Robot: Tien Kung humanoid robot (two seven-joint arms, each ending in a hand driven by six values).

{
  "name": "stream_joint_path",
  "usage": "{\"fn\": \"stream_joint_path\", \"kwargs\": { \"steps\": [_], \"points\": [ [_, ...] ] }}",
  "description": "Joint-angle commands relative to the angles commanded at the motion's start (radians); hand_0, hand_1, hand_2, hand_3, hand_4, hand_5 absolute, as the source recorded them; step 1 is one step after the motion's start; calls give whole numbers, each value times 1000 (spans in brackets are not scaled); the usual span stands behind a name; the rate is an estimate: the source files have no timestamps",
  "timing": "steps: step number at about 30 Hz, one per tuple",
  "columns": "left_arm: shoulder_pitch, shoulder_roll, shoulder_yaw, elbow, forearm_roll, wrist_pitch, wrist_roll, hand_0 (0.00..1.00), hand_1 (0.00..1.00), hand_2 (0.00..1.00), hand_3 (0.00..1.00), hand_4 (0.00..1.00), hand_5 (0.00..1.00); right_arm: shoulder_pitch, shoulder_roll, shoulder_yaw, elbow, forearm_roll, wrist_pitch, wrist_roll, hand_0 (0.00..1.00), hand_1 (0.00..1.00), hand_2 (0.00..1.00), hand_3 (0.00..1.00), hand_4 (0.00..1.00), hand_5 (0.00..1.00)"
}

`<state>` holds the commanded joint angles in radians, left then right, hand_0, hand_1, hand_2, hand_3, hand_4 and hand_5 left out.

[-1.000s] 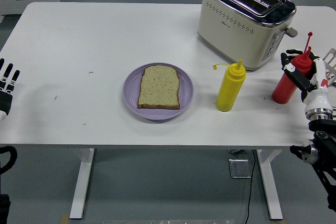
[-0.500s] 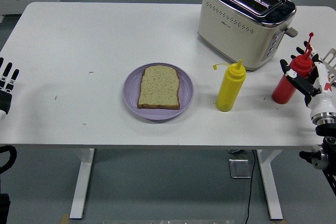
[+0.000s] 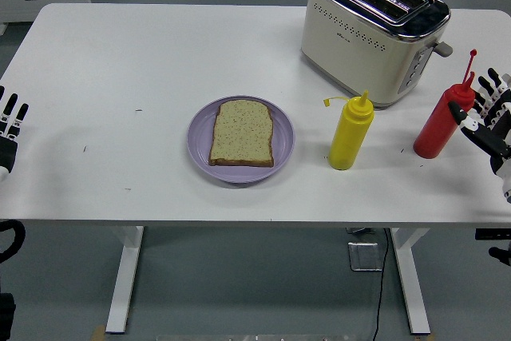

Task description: Pick up the cup,pour liquid into bread,place the cup on the desk

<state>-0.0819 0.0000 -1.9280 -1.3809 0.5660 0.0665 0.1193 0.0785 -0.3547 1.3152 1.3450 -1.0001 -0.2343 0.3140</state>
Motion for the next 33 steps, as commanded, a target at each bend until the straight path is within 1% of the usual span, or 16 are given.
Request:
{"fn": "stream_joint_path", "kwargs": {
  "steps": [3,5,7,8,12,13,14,18,19,20,23,25,26,31,32,33],
  "points": [
    [-1,0,1,0,0,0,0,777,730,724,661,521,931,-42,-16,42,44,8,13,-3,955,897,987,998,876,328],
    [-2,0,1,0,0,-1,0,777,730,724,661,521,931,-58,-20,71,59,23,16,-1,955,897,987,998,876,328],
    [-2,0,2,0,0,-1,0,777,730,724,661,521,931,-68,-20,100,67,56,8,11,955,897,987,998,876,328],
    [-2,0,2,0,0,-1,0,777,730,725,661,520,929,-69,-20,105,68,64,7,13,910,863,946,993,888,357],
    [-2,0,3,0,0,0,0,777,730,725,661,520,929,-72,-13,185,71,215,16,40,910,863,946,993,888,357],
    [-2,0,4,0,0,0,0,777,730,725,661,520,929,-70,-12,199,71,244,27,38,910,863,946,993,888,357],
    [-2,0,4,0,0,0,0,777,730,725,661,521,929,-68,-10,211,71,283,36,37,871,826,906,971,885,386],
    [-3,0,4,0,0,1,0,777,730,725,661,521,929,-57,1,257,70,425,91,24,871,826,906,971,885,386],
    [-4,0,5,0,0,0,0,777,730,725,661,521,929,-52,6,276,65,465,114,14,871,826,906,971,885,386],
    [-4,0,6,0,0,0,0,777,730,724,662,521,929,-49,10,287,61,504,129,7,856,811,864,946,874,442],
    [-3,0,7,0,0,0,0,777,730,724,662,521,929,-40,20,316,43,611,173,-17,856,811,864,946,874,442],
    [-2,0,7,0,1,0,0,777,730,724,662,521,929,-36,26,328,32,657,186,-33,856,811,864,946,874,442],
    [-2,0,6,0,1,0,0,777,729,725,661,521,929,-34,29,333,27,676,186,-40,839,782,844,907,813,534],
    [1,0,9,0,2,0,0,777,729,725,661,521,929,-30,37,346,7,756,169,-70,839,782,844,907,813,534],
    [2,0,10,0,2,0,0,777,729,724,661,520,928,-31,40,348,3,769,167,-76,819,764,822,896,752,624],
    [3,0,10,0,2,0,0,777,729,724,661,520,928,-32,42,349,1,778,167,-81,819,764,822,896,752,624]
  ]
}}
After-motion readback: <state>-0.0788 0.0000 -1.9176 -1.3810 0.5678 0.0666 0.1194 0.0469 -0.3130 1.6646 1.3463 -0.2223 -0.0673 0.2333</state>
